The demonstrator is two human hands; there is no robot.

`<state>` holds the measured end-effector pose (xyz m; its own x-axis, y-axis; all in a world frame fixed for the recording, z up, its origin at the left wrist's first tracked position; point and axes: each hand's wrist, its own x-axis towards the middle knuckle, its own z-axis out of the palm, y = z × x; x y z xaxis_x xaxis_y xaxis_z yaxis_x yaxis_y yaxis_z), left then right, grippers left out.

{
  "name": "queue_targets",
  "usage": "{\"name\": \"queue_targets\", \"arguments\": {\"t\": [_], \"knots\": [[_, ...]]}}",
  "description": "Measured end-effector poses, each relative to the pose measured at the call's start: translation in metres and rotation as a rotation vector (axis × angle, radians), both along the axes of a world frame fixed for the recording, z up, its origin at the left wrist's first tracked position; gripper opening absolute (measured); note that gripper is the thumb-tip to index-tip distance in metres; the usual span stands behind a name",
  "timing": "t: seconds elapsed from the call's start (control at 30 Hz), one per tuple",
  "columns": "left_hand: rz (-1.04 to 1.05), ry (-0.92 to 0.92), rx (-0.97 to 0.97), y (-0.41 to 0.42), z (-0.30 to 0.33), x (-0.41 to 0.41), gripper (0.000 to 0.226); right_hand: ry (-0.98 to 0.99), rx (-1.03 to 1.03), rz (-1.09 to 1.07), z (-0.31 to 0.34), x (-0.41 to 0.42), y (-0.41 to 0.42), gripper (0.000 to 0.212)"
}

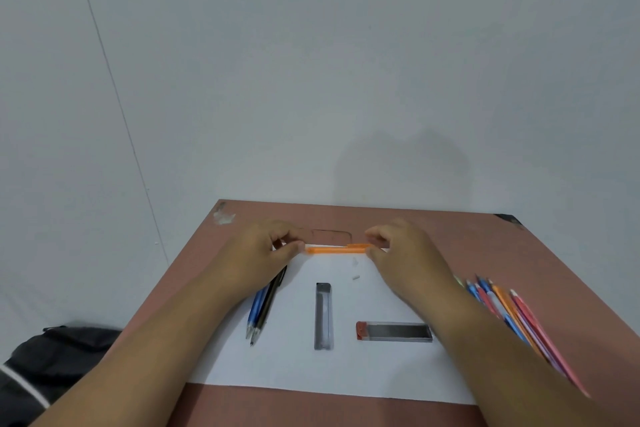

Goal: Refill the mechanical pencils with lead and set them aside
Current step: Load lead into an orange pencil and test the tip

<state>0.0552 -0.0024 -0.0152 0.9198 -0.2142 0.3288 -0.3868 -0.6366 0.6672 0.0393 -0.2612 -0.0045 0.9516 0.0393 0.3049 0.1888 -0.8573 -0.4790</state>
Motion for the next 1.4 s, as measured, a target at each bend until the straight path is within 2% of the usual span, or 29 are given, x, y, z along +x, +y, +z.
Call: {"name": "queue_targets", "arguments": {"t": [0.1,0.3,0.57,0.63,0.8,0.9,1.03,1.2,1.3,1.4], "knots": [[0.0,0.007,-0.008,0.001,-0.001,0.0,0.013,-0.013,0.032,0.091,0.006,-0.007,0.004,0.021],[0.003,0.003,-0.004,0.002,0.0,0.001,0.012,0.082,0.098,0.211,0.021,-0.018,0.003,0.004],[0.017,0.016,-0.014,0.002,0.002,-0.001,0.012,0.231,0.022,0.332,0.035,-0.029,0.004,0.005],[0.016,0.006,-0.017,0.002,0.003,-0.002,0.013,0.254,-0.021,0.343,0.037,-0.033,0.01,0.023],[0.009,-0.015,-0.021,0.001,0.005,-0.003,0.016,0.398,-0.128,0.513,0.044,-0.052,0.023,0.097],[0.0,-0.02,-0.009,0.001,0.006,-0.003,0.016,0.428,-0.207,0.554,0.044,-0.059,0.028,0.11],[0.0,-0.02,-0.014,0.002,0.007,-0.003,0.015,0.406,-0.212,0.547,0.041,-0.059,0.031,0.106],[-0.008,-0.03,-0.089,-0.002,0.012,-0.012,0.01,0.277,-0.009,0.495,0.039,-0.054,0.028,0.099],[-0.012,0.021,-0.223,-0.009,0.022,-0.024,0.012,0.105,0.1,0.453,0.039,-0.052,0.027,0.097],[-0.105,0.113,-0.42,-0.014,0.03,-0.031,0.018,-0.065,0.13,0.451,0.036,-0.049,0.029,0.096]]}}
